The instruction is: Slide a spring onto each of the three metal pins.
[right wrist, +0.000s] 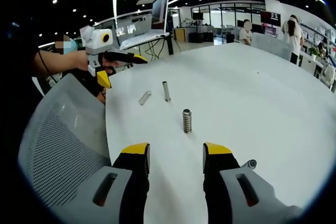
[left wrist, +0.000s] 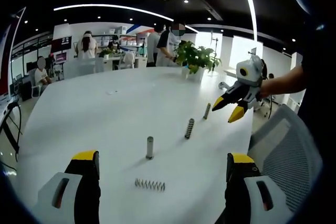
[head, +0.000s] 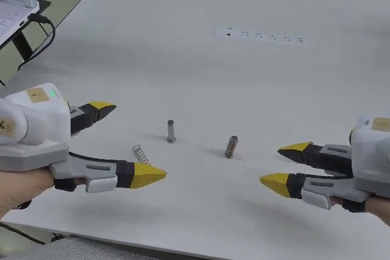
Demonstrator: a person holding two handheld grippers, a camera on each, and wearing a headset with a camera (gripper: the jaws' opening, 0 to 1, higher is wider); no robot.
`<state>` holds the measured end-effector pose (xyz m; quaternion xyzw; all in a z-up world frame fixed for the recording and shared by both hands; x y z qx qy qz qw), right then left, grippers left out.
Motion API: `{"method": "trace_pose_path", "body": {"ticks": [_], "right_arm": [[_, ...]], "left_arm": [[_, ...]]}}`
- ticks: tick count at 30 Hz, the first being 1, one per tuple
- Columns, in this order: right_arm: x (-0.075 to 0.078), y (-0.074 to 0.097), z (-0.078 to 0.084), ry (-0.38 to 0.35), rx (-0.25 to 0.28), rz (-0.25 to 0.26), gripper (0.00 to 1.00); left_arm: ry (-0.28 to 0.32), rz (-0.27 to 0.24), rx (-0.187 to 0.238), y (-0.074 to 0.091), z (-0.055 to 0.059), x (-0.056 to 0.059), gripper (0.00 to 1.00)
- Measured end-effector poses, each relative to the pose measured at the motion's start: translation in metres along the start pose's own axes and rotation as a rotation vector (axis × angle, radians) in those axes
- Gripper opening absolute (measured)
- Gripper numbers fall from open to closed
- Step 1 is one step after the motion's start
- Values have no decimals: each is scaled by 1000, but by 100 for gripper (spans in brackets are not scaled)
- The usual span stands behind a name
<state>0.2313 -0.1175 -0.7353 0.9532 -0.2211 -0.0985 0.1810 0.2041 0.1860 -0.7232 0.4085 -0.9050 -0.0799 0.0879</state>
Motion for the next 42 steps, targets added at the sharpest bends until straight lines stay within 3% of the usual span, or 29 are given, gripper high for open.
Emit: {"method": "trace_pose_path", "body": {"ticks": [9,15,32,42], "right_arm": [[-2,-5,-4,8,-3,-17,38],[-12,-14,-10,22,-6,-61,38],[-34,-56,-37,116,10,-171,35],[-52,-94,-52,143,21,-245,34]], "left_arm": [[2,-3,0,2,0,-1,98],[5,-8,0,5,1,-2,98],[10,-23,-5,14,5,-2,98],[6,-34,-14,23,7,-7,98]]}}
Point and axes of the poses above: the centre of the closed fingertips' face, and the gripper's own axes: y roughly backward along the fingers, x roughly to its right, z roughly out of its underside, the point moved 8 cm from there along y, roughly backward along the fingers, and after that the axes turned 12 degrees about x, right-handed, at the moved point
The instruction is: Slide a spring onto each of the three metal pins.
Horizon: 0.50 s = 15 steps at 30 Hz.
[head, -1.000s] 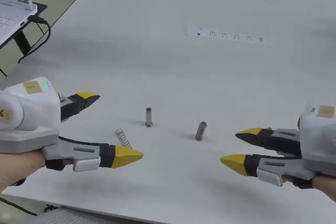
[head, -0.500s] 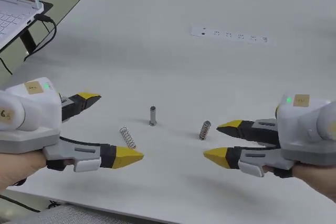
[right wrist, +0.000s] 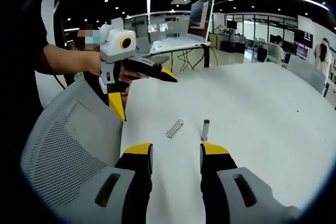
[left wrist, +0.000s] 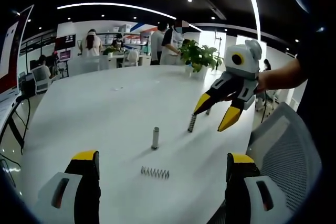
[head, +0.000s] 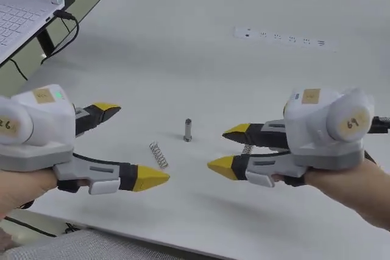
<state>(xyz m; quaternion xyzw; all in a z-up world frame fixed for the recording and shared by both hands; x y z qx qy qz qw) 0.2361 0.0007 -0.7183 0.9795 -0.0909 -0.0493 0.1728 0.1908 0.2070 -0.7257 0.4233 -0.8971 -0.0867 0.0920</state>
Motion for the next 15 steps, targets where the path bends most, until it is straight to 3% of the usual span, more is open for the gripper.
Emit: {"method": "trace_pose_path", "body": {"ticks": [15], "right_arm": [[-9,-50,6,-11,-35,-47,31]], "left_arm": [[-14,-1,-1,4,0,-5,98]]}}
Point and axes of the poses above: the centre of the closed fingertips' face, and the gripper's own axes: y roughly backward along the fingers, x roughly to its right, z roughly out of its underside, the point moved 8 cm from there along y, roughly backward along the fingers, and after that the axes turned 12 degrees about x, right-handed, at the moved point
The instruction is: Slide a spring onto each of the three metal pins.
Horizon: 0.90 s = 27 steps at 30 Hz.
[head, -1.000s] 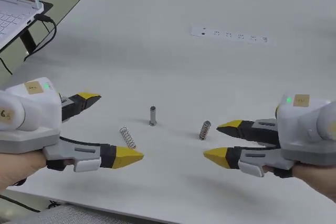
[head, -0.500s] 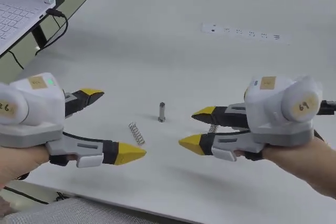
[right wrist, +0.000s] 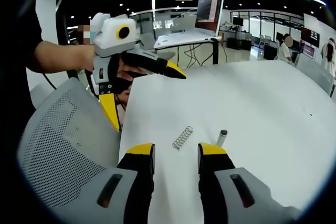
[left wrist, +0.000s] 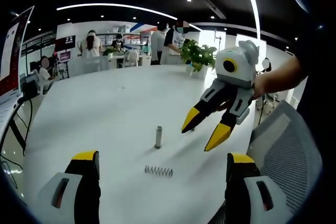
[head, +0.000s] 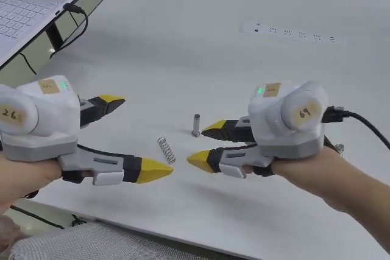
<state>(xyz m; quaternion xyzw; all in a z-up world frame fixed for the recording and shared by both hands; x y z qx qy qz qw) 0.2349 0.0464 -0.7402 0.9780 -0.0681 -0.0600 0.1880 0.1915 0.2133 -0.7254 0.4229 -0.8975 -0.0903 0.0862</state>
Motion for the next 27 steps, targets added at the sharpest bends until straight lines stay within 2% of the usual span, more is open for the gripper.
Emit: {"method": "trace_pose_path", "body": {"ticks": [8,14,22,25,27], "right_arm": [[1,-23,8,-16,-37,4,28],[4,-38,8,-75,-37,17,27],[6,-60,10,-63,-86,46,25],[7,-63,16,-44,-127,71,25],[8,-63,19,-42,-128,69,24]], "left_arm": [[2,-5,-4,3,1,1,98],[6,-12,-8,5,2,2,98],[10,-13,-15,7,3,2,98],[11,-16,-13,8,3,2,98],[12,-18,-13,10,3,1,98]]}}
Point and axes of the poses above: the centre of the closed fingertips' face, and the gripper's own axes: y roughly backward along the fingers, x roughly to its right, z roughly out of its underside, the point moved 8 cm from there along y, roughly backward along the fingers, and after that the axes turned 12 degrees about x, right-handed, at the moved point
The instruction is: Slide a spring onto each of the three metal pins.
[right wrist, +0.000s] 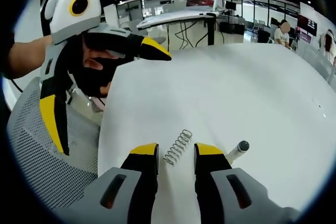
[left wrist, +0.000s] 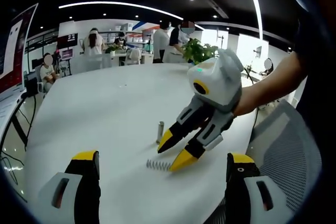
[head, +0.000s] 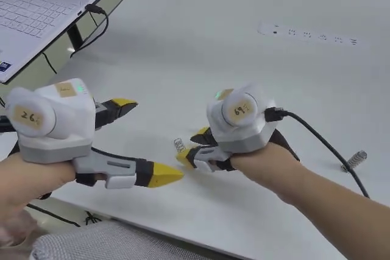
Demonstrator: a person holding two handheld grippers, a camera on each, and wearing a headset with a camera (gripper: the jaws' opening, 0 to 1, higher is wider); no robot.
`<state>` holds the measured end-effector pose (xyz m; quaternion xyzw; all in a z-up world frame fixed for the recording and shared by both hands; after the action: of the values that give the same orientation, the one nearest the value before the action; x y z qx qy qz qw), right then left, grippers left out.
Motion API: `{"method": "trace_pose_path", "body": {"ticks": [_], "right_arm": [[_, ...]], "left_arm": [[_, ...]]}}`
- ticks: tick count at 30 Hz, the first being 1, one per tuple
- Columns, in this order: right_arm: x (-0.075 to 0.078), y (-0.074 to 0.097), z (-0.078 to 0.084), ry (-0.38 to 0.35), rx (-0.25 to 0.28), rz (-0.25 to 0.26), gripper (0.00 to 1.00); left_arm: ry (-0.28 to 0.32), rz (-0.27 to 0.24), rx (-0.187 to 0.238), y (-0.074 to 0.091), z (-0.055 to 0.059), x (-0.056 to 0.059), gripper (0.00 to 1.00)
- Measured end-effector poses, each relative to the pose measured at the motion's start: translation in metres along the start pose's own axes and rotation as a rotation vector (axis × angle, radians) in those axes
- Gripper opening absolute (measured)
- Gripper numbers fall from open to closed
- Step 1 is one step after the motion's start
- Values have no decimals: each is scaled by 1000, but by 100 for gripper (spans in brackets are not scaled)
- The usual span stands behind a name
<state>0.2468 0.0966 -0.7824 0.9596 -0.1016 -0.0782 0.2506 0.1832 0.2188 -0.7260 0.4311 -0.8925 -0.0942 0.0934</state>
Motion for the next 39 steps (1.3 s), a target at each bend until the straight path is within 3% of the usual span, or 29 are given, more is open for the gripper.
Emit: {"method": "trace_pose_path", "body": {"ticks": [5,11,27,31,34,39], "right_arm": [[-1,-2,3,-35,-7,6,23],[-1,-5,7,12,-41,8,21],[-2,-7,14,100,-50,7,8],[-1,-2,12,139,-48,18,8],[0,5,10,96,-21,9,8],[4,22,9,92,-17,15,8]], "left_arm": [[3,-2,-7,1,2,0,98],[3,4,-10,0,2,2,98],[8,3,-12,1,5,4,98],[9,6,-13,1,5,5,98],[7,14,-14,-2,5,6,98],[4,30,-11,-8,2,9,98]]}}
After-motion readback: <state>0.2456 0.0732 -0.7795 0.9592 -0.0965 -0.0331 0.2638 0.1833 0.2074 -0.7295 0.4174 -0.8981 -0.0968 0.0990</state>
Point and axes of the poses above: the centre of the closed fingertips' face, and the gripper's own axes: y roughly backward along the fingers, x roughly to its right, z roughly out of its underside, the point moved 8 cm from there along y, roughly backward along the fingers, and after that the axes turned 12 degrees about x, right-handed, at the moved point
